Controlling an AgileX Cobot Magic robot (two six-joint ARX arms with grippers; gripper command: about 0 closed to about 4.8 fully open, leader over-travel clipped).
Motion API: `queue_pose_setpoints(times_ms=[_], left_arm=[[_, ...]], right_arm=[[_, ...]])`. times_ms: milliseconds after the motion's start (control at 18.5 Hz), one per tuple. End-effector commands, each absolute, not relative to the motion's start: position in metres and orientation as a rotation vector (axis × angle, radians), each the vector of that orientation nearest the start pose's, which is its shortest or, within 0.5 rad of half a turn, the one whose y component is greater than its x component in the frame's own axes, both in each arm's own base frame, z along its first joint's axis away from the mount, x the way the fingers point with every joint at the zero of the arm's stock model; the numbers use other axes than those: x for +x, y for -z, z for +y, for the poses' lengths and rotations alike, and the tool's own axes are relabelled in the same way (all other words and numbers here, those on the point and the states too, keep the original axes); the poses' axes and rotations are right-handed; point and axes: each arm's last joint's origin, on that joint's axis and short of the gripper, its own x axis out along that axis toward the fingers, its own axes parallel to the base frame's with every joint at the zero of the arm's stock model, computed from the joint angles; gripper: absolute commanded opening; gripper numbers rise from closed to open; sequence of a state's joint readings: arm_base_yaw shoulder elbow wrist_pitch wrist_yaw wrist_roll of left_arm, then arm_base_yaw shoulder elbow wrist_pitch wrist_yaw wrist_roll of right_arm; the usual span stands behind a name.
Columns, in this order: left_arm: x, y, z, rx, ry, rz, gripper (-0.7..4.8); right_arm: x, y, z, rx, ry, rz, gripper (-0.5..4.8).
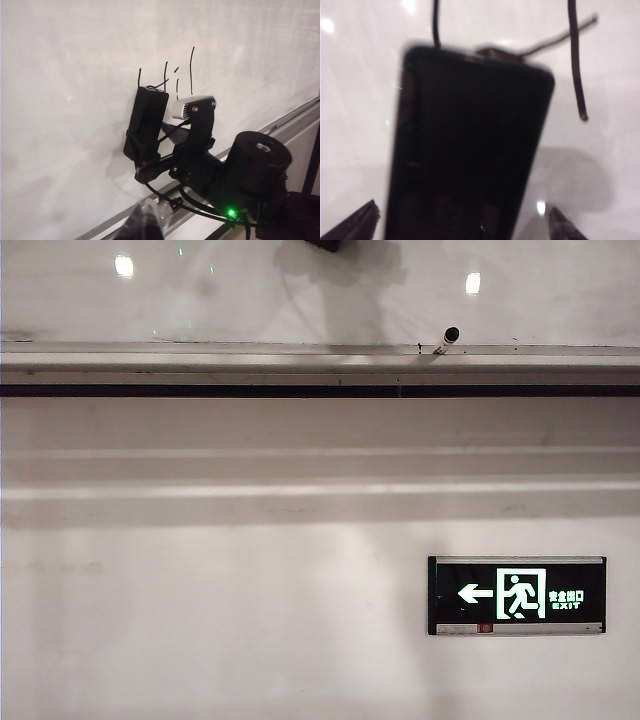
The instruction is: Wipe the whiteboard clean using the black magnetic whiteboard eraser attached to the whiteboard.
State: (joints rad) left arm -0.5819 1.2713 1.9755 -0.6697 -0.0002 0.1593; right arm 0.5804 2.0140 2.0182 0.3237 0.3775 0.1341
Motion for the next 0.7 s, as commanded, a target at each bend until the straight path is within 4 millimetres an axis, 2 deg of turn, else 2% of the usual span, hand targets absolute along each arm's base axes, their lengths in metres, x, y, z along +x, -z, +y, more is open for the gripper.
queue_pose_setpoints(times_ms=[54, 108, 324, 378, 486, 702], left_arm=[[0.154, -0.566, -0.101, 0.122, 0.583, -0.094, -0.06], [0.154, -0.566, -0.101, 0.122, 0.583, -0.094, -0.06], [0.154, -0.566, -0.101, 0.121, 0.582, -0.094, -0.06], [0.154, -0.566, -0.101, 0.121, 0.582, -0.095, -0.06], [0.154, -0.566, -0.101, 0.121, 0.582, -0.095, -0.05], [0.154, -0.566, -0.101, 0.121, 0.582, -0.095, -0.06]], right_arm=[[0.401, -0.428, 0.251, 0.283, -0.223, -0.275, 3.53], [0.404, -0.425, 0.252, 0.281, -0.223, -0.271, 3.15], [0.409, -0.419, 0.255, 0.259, -0.219, -0.264, 1.00], [0.409, -0.420, 0.255, 0.239, -0.215, -0.269, 0.64], [0.406, -0.434, 0.251, 0.165, -0.172, -0.313, 0.19], [0.398, -0.482, 0.229, 0.022, -0.069, -0.364, 0.06]])
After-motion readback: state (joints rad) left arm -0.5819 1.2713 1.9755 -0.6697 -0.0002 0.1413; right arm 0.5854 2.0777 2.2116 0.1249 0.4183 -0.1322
